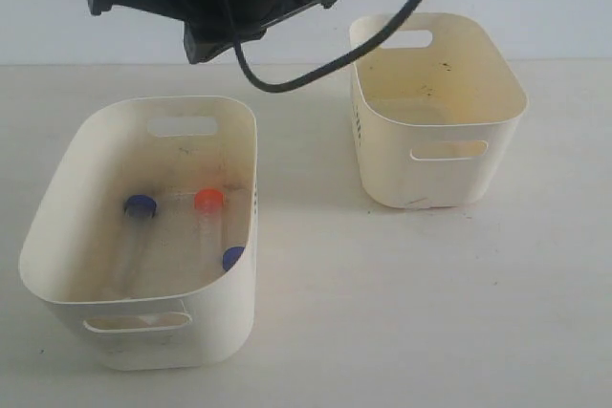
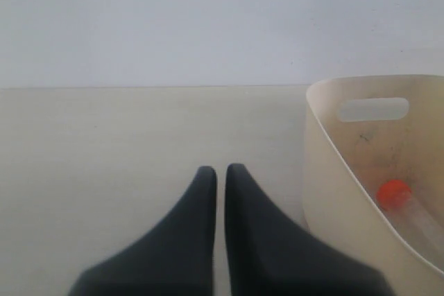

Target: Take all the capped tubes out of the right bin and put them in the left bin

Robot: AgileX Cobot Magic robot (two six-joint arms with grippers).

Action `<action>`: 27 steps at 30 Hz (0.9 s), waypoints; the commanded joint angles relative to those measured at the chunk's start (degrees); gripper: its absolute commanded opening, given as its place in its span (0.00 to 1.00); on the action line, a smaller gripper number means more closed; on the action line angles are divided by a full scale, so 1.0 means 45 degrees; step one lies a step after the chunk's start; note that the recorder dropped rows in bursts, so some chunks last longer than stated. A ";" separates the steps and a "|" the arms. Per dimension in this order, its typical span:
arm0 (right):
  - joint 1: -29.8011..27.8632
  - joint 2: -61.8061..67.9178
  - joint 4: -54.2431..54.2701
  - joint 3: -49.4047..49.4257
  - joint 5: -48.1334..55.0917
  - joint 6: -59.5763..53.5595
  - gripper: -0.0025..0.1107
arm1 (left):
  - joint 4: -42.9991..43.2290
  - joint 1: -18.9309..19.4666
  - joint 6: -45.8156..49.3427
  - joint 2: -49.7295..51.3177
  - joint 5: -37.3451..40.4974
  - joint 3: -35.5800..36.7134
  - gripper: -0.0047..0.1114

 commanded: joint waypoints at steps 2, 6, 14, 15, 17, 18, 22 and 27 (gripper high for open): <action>0.0030 -0.1103 -0.0475 0.1308 0.0410 0.0700 0.03 | -0.0025 0.0001 -0.0024 -0.0050 -0.0143 -0.0043 0.08; 0.0030 -0.2185 -0.0475 0.2961 0.0386 0.1242 0.03 | -0.0025 0.0001 -0.0024 -0.0050 -0.0143 -0.0043 0.08; 0.0030 -0.5413 -0.0546 0.5533 0.0433 0.2134 0.03 | -0.0025 0.0001 -0.0024 -0.0050 -0.0143 -0.0043 0.08; 0.0030 -0.5828 -0.0618 0.5801 0.0433 0.2292 0.03 | -0.0025 0.0001 -0.0024 -0.0050 -0.0143 -0.0043 0.08; 0.0030 -0.6513 -0.0858 0.6314 0.0330 0.2726 0.03 | -0.0025 0.0001 -0.0024 -0.0050 -0.0143 -0.0043 0.08; 0.0030 -0.6834 -0.0915 0.6619 0.0211 0.2780 0.03 | -0.0025 0.0001 -0.0024 -0.0050 -0.0143 -0.0043 0.08; 0.0030 -0.7714 -0.0948 0.7929 -0.0681 0.2883 0.03 | -0.0025 0.0001 -0.0024 -0.0050 -0.0143 -0.0043 0.08; 0.0030 -0.7904 -0.0318 0.9241 -0.1202 0.3164 0.03 | -0.0025 0.0001 -0.0024 -0.0050 -0.0143 -0.0043 0.08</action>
